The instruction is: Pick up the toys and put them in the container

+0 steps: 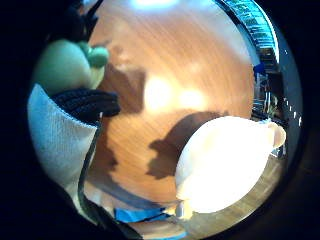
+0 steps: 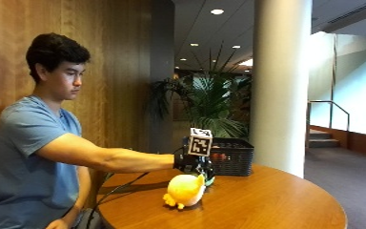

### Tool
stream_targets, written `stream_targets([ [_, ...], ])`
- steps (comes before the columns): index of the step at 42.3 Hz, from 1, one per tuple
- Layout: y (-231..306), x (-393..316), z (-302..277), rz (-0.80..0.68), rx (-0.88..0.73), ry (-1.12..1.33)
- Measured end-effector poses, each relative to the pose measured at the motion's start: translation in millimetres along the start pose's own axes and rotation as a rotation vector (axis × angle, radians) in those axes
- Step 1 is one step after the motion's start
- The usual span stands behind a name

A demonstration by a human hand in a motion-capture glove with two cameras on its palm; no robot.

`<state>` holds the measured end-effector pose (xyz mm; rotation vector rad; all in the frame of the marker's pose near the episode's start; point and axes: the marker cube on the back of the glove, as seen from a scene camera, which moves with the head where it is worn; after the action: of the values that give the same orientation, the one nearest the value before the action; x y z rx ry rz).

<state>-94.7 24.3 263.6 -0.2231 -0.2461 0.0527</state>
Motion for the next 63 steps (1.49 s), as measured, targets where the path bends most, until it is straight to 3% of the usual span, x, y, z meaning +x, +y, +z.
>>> stream_targets([
  [9, 3, 15, -58, 0.138, 0.068, 0.288],
  [14, 8, 7, -113, 0.205, 0.159, 0.238],
  [20, 28, -23, -191, -0.004, 0.231, 0.134],
  [31, 35, -63, -278, 0.143, 0.347, 0.265],
  [43, 19, -174, -267, -0.071, 0.358, 0.121],
  [57, -8, -186, -203, -0.108, 0.277, 0.107],
  [63, -10, -192, -184, -0.154, 0.152, 0.101],
])
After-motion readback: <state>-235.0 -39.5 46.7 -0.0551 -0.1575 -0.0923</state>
